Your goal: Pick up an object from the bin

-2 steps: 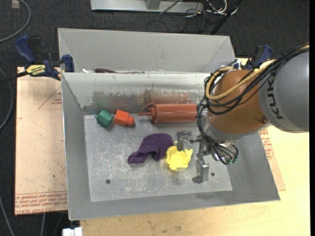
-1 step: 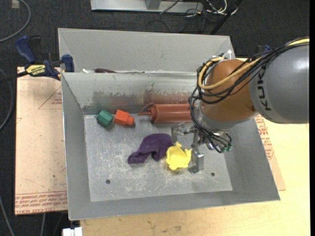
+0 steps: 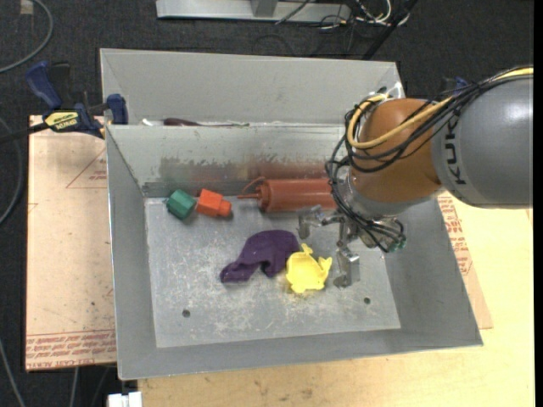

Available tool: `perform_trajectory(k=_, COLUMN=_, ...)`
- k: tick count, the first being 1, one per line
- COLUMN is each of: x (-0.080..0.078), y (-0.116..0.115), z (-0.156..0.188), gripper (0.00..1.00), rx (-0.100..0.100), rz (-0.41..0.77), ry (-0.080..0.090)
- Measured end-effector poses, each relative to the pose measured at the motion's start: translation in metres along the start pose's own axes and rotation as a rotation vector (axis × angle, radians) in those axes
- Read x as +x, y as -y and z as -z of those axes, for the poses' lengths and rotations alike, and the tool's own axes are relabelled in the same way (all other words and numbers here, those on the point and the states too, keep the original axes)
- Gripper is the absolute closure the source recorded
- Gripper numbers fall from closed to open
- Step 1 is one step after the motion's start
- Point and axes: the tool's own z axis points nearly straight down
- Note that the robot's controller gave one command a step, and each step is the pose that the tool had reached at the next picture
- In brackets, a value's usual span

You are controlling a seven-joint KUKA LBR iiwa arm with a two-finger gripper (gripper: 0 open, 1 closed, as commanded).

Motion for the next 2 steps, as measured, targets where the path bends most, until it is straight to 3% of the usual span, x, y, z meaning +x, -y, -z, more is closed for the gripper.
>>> perform_trajectory(k=1, x=0.0002, y=-0.031, z=-0.0409, gripper=1.0, rx=-0.016, rz=0.209, ry=-0.003)
perform_trajectory(k=2, x=0.0002, y=-0.031, z=-0.0409, gripper=1.0, rx=-0.016, rz=0.209, ry=-0.003)
